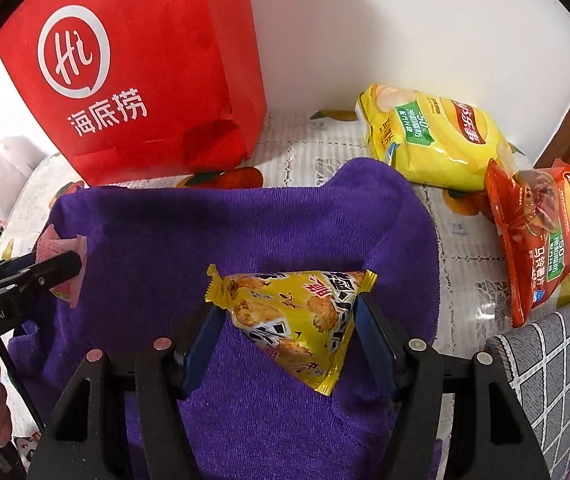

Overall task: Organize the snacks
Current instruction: 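Carry both snacks onto the purple towel and open both tools, then grasp the blue snack packet from the bed with the right tool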

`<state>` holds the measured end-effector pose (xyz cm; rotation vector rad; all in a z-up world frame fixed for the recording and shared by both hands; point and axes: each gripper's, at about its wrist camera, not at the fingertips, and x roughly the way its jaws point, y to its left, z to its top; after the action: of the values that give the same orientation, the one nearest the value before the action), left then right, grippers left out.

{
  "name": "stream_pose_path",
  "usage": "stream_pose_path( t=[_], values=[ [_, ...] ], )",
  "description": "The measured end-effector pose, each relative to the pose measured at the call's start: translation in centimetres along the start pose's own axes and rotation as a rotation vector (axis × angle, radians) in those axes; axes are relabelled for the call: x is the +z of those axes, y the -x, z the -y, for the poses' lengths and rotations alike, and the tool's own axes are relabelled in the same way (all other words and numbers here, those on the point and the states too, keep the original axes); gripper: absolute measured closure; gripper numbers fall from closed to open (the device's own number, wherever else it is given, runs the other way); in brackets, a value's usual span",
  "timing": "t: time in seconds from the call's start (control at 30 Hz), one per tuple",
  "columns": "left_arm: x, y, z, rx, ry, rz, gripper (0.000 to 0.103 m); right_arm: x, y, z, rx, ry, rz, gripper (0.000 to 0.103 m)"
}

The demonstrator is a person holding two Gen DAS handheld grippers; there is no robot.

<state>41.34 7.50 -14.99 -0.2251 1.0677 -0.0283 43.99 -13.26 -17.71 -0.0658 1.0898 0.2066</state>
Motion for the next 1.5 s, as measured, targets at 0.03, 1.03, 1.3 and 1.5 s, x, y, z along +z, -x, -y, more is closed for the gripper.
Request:
stream_pose_path(
  t=[0.03, 1.03, 1.3, 1.5],
  values=[
    [0.0, -0.1, 0.0, 0.000, -0.001, -0.003, 0.057, 0.0, -0.1, -0.1, -0.002, 0.004, -0.001, 0.037],
    [0.1, 0.8, 2.0, 0.004, -0.055, -0.007, 0.026, 0.6, 5.2, -0.9, 0.016, 0.022, 0.153, 0.027],
    [0.3, 2.4, 2.0, 0.016, -0.058, 0.017, 0.026, -0.1, 8.2, -0.6, 0.002, 0.009, 0.202, 0.027],
    [0.1, 5.1, 2.5, -0.010, -0.081, 0.058, 0.026, -3.3, 10.6, 0.4, -0.038, -0.011, 0.197, 0.027]
  ],
)
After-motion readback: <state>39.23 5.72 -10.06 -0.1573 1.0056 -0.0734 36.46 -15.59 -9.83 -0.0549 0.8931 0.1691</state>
